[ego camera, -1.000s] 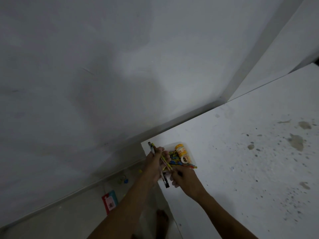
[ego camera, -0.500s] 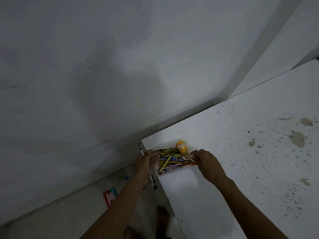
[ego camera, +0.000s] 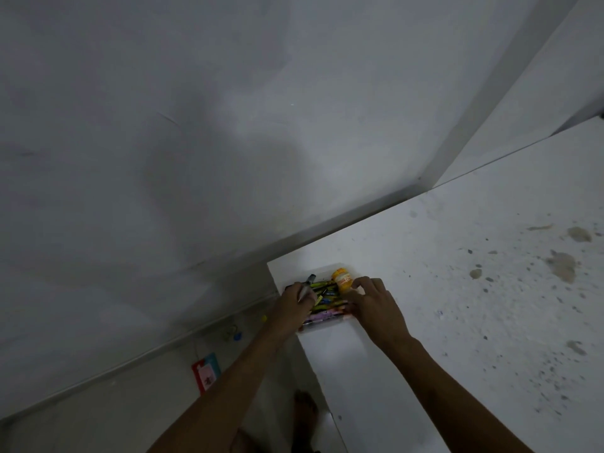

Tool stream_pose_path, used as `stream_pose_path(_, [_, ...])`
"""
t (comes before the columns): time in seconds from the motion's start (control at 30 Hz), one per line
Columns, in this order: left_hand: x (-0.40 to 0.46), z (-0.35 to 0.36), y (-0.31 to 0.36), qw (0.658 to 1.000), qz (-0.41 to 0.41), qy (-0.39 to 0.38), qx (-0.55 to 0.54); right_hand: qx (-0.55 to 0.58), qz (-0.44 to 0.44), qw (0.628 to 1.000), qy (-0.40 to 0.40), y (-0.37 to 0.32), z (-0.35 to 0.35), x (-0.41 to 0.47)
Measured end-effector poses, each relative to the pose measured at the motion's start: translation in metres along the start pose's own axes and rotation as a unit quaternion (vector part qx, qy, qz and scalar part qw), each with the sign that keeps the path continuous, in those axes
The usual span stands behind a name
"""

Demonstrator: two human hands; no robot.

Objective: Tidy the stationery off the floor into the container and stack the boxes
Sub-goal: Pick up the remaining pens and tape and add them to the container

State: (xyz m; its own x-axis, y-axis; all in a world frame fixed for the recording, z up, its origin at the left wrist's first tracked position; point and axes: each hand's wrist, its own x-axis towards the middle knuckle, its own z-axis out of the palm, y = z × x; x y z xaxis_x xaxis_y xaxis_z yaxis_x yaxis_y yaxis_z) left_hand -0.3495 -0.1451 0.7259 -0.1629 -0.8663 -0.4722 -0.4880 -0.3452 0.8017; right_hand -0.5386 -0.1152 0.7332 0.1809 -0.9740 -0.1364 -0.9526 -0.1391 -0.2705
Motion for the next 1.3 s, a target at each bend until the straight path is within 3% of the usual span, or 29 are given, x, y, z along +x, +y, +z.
stream_pose_path(0.1, [0.006, 0.004, 0.012, 0.994, 0.021, -0.034, 0.103, 0.062, 0.011, 0.997, 0.051, 0.006, 0.000, -0.011])
stream_pose_path(0.2, [0.010, 0.010, 0.017, 0.975, 0.075, -0.035, 0.205, 0.150, 0.075, 0.983, 0.078, 0.012, 0.003, -0.020])
stream_pose_path(0.33, [0.015, 0.017, 0.011, 0.871, 0.250, -0.033, 0.421, 0.194, 0.100, 0.973, 0.072, 0.015, 0.007, -0.026])
stream_pose_path(0.53, [0.030, 0.027, 0.008, 0.809, 0.312, -0.042, 0.496, 0.207, 0.116, 0.968, 0.079, 0.016, 0.011, -0.026])
stream_pose_path(0.87, [0.034, 0.048, -0.006, 0.829, 0.291, 0.001, 0.477, 0.210, 0.107, 0.969, 0.074, 0.021, 0.009, -0.021])
stream_pose_path(1.07, [0.041, 0.056, 0.009, 0.868, 0.259, -0.044, 0.421, 0.217, 0.109, 0.968, 0.061, 0.024, 0.010, -0.015])
stream_pose_path(1.2, [0.035, 0.052, 0.000, 0.857, 0.271, -0.025, 0.438, 0.227, 0.097, 0.965, 0.084, 0.027, 0.011, -0.014])
stream_pose_path(1.3, [0.029, 0.048, -0.007, 0.834, 0.299, 0.031, 0.463, 0.255, 0.108, 0.959, 0.064, 0.027, 0.012, -0.013])
